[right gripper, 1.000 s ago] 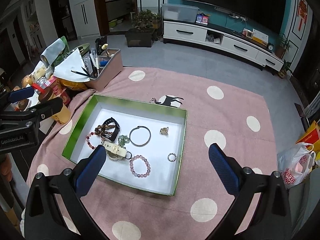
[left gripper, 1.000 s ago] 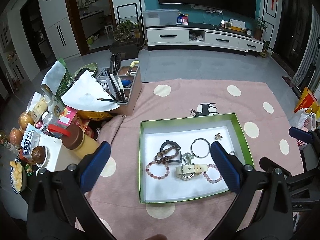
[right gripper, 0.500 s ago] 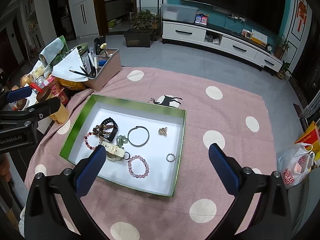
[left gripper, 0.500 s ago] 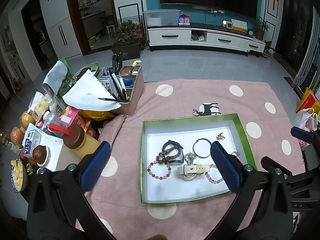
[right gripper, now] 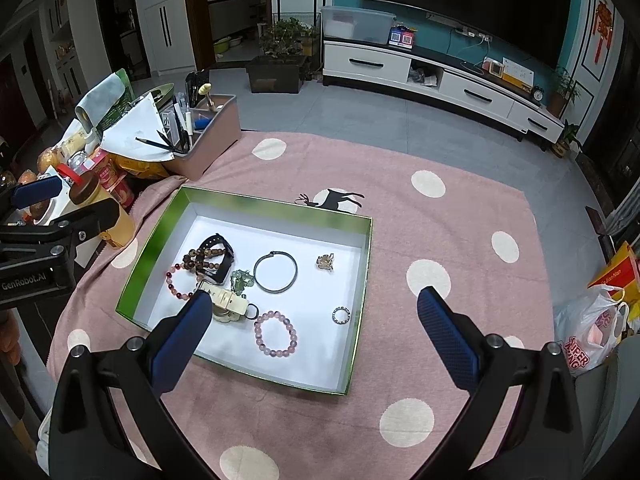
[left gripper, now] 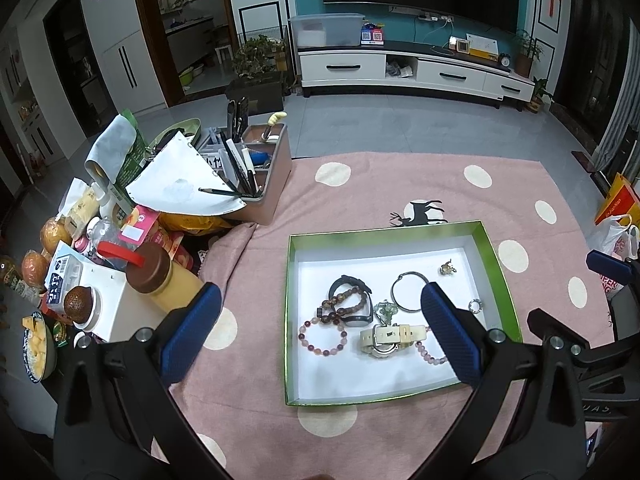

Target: Organize jewelry

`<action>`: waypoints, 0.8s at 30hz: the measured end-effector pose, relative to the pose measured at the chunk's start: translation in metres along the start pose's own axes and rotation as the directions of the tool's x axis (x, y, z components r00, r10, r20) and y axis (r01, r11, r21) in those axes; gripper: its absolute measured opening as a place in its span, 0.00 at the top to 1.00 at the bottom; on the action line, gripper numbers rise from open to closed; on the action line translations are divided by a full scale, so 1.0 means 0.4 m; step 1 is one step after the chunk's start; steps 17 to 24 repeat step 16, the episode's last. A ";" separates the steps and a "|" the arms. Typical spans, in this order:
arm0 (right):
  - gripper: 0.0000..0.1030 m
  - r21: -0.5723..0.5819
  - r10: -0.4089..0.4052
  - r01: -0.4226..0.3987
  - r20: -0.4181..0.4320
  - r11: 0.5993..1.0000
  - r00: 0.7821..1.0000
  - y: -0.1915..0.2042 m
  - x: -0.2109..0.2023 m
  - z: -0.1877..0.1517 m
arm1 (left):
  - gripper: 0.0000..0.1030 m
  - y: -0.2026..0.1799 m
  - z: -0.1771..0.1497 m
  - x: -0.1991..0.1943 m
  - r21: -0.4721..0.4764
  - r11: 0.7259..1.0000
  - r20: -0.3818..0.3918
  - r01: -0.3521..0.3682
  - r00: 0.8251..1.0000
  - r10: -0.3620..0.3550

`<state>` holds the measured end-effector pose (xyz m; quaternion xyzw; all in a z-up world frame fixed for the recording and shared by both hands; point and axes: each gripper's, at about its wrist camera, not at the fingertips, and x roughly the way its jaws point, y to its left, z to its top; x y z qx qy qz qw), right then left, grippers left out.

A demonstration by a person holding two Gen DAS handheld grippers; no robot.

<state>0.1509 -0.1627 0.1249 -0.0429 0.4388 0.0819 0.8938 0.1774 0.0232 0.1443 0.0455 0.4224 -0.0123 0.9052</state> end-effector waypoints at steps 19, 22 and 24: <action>0.01 0.000 0.005 -0.005 0.003 1.000 1.000 0.005 0.000 0.002 | 0.02 0.006 -0.003 0.009 -0.007 1.000 -0.011 -0.004 1.000 0.004; 0.01 0.000 0.005 -0.005 0.003 1.000 1.000 0.005 0.000 0.002 | 0.02 0.006 -0.003 0.009 -0.007 1.000 -0.011 -0.004 1.000 0.004; 0.01 0.000 0.005 -0.005 0.003 1.000 1.000 0.005 0.000 0.002 | 0.02 0.006 -0.003 0.009 -0.007 1.000 -0.011 -0.004 1.000 0.004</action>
